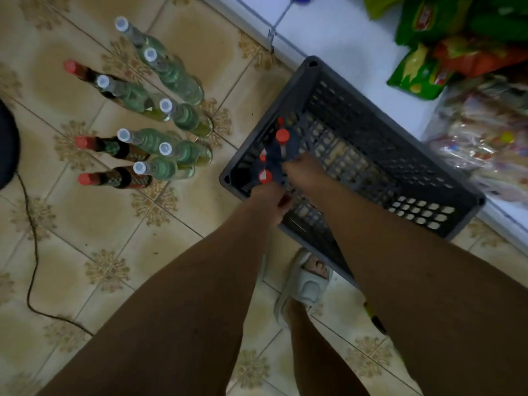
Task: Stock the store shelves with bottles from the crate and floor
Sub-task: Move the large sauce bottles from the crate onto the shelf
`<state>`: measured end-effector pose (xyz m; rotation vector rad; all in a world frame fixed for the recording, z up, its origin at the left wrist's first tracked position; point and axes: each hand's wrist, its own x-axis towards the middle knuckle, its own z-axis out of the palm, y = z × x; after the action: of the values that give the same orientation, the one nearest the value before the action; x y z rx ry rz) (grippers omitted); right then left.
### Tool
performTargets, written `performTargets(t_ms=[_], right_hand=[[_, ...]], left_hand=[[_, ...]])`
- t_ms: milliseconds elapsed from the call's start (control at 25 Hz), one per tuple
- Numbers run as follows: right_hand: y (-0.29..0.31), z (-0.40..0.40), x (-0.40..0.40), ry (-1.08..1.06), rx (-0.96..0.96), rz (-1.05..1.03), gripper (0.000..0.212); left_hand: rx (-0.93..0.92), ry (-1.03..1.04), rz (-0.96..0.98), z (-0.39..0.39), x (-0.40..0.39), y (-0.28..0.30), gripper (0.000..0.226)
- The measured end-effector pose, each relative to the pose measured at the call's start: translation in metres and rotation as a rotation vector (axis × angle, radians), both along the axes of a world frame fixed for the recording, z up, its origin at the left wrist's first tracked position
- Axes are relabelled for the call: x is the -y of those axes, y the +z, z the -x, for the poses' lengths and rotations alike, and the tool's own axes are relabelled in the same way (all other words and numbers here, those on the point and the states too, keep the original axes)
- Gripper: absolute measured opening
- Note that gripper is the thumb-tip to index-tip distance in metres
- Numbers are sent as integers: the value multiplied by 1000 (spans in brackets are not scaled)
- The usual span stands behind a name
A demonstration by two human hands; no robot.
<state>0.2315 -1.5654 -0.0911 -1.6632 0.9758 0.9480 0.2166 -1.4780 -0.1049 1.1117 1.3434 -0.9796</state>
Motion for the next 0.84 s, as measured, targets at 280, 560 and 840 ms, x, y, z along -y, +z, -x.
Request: performTargets(t_ms=[280, 560, 840], right_hand=[[-37, -24, -1, 56, -2, -78, 25], [-44, -22, -2, -270, -99, -239, 35], [25, 20, 39, -672, -103, -285, 26]], left_hand=[[-42, 48, 56, -13, 2, -17, 39], [-66, -12, 172, -19, -11, -12, 39], [-148, -109, 183, -34, -6, 58, 55]])
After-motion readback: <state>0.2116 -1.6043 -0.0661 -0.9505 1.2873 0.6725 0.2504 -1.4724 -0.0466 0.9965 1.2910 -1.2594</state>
